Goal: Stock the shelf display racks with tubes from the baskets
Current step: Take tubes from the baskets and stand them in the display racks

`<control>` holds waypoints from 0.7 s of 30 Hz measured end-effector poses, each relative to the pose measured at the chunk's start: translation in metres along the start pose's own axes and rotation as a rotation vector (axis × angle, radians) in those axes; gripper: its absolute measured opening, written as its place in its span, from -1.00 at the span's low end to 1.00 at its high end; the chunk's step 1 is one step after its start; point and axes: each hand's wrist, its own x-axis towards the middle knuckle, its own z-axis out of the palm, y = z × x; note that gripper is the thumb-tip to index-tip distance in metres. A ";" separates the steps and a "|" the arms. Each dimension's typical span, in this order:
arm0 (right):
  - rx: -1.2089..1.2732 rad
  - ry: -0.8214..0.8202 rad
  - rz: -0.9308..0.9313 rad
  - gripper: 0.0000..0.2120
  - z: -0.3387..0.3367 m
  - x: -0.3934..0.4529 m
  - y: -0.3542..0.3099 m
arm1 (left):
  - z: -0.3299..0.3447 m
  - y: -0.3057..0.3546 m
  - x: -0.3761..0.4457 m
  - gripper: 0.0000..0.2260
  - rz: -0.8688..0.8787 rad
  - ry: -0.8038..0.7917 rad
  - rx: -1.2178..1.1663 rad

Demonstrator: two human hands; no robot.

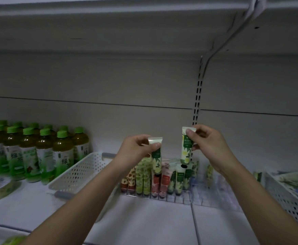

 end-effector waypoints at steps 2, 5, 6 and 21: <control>-0.003 0.017 0.011 -0.96 -0.009 -0.002 0.007 | 0.011 -0.002 0.001 -0.89 -0.004 0.025 0.014; -0.033 0.024 0.038 -0.95 -0.022 -0.003 0.021 | 0.024 -0.006 0.003 -0.89 -0.020 0.030 0.033; -0.049 0.023 0.044 -0.96 -0.025 -0.003 0.025 | 0.028 -0.008 0.003 -0.90 -0.018 0.024 0.050; -0.210 0.032 0.093 -0.94 -0.044 -0.013 0.064 | 0.067 -0.036 0.005 -0.89 0.145 -0.001 0.520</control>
